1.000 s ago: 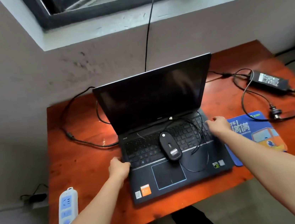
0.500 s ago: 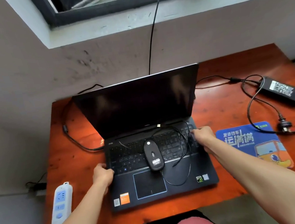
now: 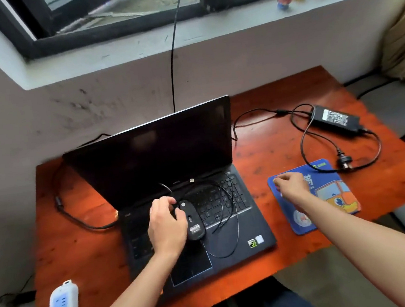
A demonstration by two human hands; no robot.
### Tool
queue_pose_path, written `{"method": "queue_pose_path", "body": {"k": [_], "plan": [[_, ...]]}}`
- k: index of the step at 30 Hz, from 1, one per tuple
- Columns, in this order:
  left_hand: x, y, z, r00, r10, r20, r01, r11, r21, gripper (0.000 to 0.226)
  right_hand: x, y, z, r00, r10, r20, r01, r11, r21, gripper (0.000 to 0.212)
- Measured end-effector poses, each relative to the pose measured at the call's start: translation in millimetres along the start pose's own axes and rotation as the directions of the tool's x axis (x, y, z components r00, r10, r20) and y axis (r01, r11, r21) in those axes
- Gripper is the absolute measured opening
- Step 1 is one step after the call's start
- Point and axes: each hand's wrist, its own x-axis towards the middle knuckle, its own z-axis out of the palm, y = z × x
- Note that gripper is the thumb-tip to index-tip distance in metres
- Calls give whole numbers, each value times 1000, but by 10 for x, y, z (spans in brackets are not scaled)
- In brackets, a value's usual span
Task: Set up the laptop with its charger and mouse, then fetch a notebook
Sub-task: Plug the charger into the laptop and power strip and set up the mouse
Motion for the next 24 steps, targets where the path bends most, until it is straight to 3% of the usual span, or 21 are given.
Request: {"method": "queue_pose_path", "body": {"k": [5,8,11,13,17,24], "plan": [[-222,672,511,960,231,159,-247,965,88,16,258,360,-751,984,41,-172,-59,993,-101,9],[-223,935,866,947,229,224,-266,952,152,22,486,550,-1057,977,83,-196,-119,977,-179,12],[-194,1202,1326,930,133,342,-222,946,237,30,694,713,-1305,983,113,-147,-155,936,-316,36],[-174,1341,1616,880,77,469,-237,926,293,34,782,787,-1386,991,96,-96,-125,926,-355,46],[-137,1522,2140,774,63,630,-399,821,409,45,923,882,-1431,999,1,34,11,929,-369,42],[-299,1373,2263,730,24,683,-527,656,540,60,924,875,-1291,968,-151,198,228,859,-458,36]]}}
